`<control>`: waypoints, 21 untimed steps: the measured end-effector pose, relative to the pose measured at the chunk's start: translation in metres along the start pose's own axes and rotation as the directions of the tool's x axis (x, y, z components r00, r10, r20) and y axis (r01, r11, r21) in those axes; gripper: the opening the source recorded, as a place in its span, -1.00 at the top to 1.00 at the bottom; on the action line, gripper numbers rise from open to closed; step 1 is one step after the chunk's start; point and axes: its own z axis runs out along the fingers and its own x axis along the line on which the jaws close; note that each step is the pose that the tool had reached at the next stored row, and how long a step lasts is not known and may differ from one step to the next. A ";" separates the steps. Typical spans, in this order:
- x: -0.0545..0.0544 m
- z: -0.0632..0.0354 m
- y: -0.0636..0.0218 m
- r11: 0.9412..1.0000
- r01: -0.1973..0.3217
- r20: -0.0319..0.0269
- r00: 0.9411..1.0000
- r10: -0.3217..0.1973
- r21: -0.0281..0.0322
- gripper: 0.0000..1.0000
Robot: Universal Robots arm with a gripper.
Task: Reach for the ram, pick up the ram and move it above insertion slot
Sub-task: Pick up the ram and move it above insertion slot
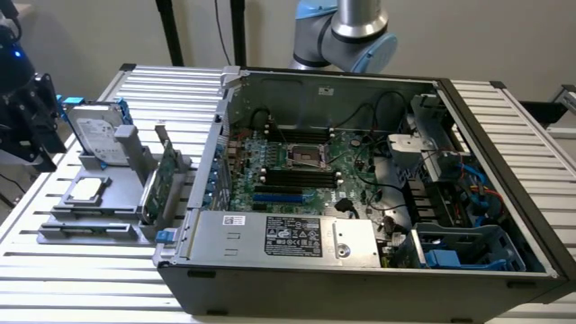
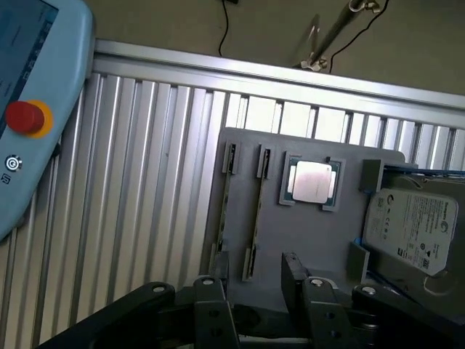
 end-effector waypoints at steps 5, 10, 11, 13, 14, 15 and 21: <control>0.004 0.0090 0.0002 1.000 0.000 0.000 1.000 0.000 0.000 0.15; 0.007 0.0181 0.0005 1.000 0.000 0.001 1.000 0.000 0.000 0.15; 0.008 0.0199 0.0005 1.000 0.000 0.001 1.000 0.000 0.000 0.15; 0.009 0.0235 0.0006 1.000 0.000 0.001 1.000 0.000 0.000 0.15; 0.010 0.0255 0.0006 1.000 0.000 0.001 1.000 0.000 0.000 0.15; 0.011 0.0273 0.0006 1.000 0.000 0.001 1.000 0.000 0.001 0.15; 0.014 0.0381 0.0007 1.000 0.000 0.002 1.000 0.000 0.002 0.15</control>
